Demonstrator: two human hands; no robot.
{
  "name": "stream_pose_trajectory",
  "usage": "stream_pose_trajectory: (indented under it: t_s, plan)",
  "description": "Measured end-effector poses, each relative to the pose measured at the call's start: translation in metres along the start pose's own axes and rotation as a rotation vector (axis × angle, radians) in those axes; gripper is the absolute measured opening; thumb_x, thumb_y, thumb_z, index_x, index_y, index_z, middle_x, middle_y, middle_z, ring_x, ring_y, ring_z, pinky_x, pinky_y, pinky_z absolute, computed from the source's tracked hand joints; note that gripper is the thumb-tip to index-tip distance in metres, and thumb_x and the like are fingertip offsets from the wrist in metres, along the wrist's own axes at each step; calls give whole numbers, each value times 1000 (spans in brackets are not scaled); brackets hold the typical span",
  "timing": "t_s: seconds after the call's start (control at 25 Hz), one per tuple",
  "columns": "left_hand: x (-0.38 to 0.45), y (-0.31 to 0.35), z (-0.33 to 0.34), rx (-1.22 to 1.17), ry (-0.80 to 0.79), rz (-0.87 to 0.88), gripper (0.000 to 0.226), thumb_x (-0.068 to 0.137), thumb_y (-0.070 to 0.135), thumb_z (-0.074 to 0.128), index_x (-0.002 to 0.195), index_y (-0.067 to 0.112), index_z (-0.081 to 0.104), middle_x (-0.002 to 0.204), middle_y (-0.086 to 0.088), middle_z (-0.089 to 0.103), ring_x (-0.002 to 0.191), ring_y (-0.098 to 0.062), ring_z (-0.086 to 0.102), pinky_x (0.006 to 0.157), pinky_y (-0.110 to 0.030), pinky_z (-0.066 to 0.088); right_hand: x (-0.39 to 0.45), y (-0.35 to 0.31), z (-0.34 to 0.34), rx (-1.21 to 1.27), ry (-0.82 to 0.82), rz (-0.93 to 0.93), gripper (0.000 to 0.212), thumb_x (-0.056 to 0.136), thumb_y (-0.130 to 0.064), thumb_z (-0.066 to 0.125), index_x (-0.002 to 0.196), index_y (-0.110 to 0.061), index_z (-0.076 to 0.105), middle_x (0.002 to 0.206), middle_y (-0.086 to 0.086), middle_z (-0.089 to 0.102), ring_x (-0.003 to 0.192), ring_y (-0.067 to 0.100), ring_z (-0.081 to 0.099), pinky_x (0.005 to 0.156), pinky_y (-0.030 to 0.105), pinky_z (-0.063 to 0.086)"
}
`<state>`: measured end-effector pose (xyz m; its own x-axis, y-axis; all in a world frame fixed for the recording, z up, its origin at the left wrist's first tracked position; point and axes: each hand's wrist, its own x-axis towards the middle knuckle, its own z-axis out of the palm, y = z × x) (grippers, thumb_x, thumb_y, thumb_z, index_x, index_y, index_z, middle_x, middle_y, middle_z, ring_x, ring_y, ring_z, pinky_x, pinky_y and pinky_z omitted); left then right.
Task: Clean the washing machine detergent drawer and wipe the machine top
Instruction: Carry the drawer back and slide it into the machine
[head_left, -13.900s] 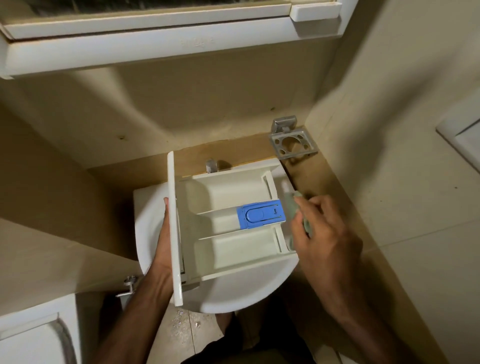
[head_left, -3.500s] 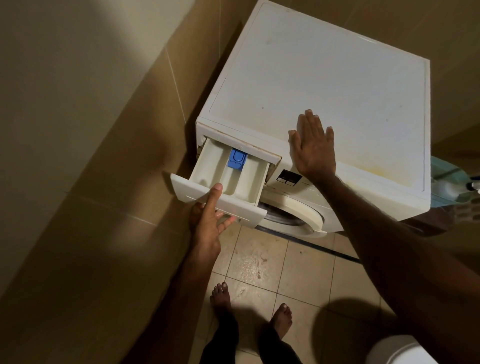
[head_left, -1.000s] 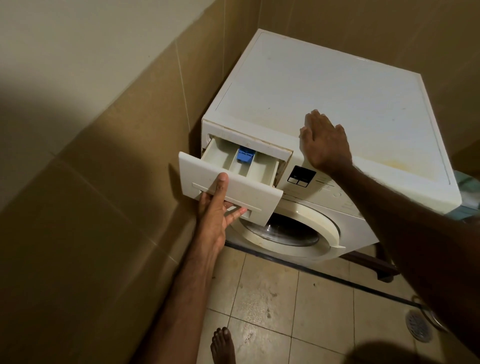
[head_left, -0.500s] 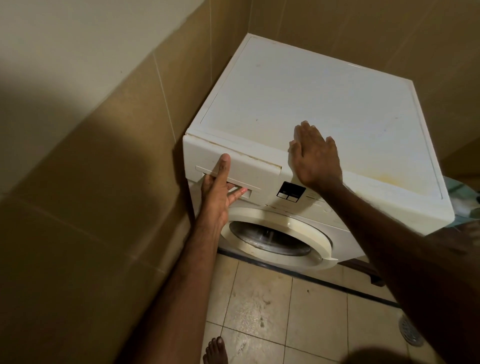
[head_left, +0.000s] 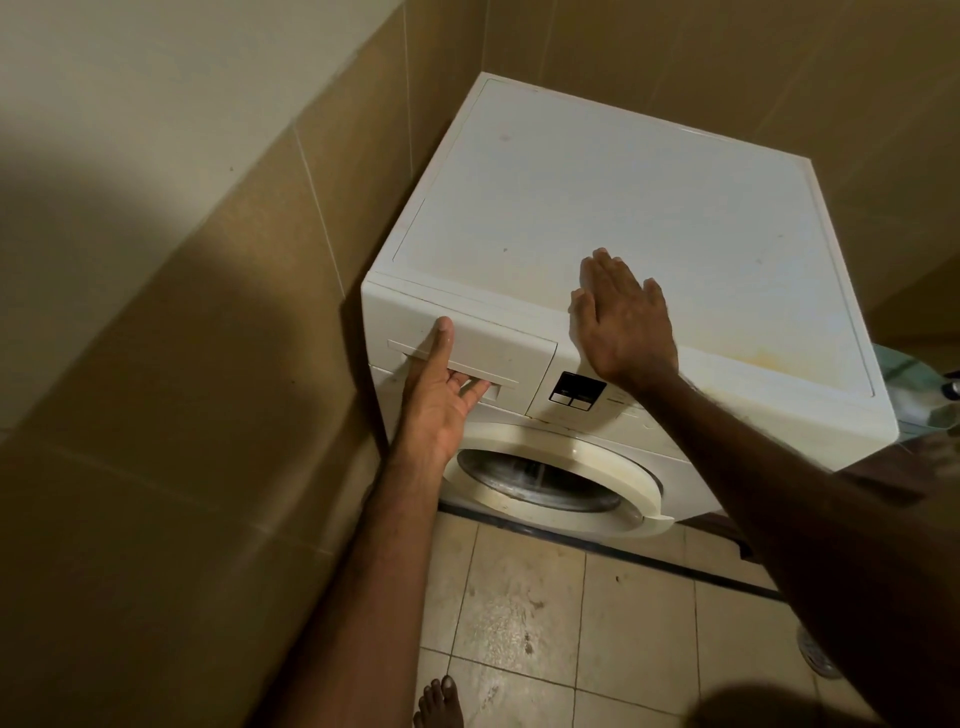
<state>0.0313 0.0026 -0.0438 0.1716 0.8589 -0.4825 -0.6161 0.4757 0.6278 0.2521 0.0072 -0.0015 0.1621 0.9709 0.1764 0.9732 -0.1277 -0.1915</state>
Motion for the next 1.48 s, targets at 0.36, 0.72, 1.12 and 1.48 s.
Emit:
stream_pose_trajectory:
  t_s: [0.36,0.72,1.12,1.48]
  plan:
    - [-64,-9,-49,-70,29,-8,96,66,43,90,149,23,47,140,-17,64,125,-33,66,81,-45,63,0,0,-2,-1,-23,11,59,107,-39,20,157,-11,36,168,10,31,157,26,25,125,57,21]
    - [-107,-15,-82,-53,52,-22,120,42,52,102,147,25,50,139,-15,65,124,-30,67,80,-43,63,0,0,-2,-15,-20,1,58,106,-40,18,152,-9,40,166,12,35,155,28,29,122,59,25]
    - [-88,-17,-71,-94,26,-18,100,63,43,95,149,24,48,139,-16,66,123,-33,67,82,-45,63,1,1,0,-43,-10,-5,60,106,-39,17,151,-7,40,163,14,38,152,30,34,118,59,32]
    - [-13,-7,-14,-57,-4,16,72,82,38,77,147,22,50,136,-14,68,125,-32,67,95,-52,60,-3,-2,-3,-32,11,3,58,109,-34,20,156,-7,39,166,13,36,154,29,31,121,57,26]
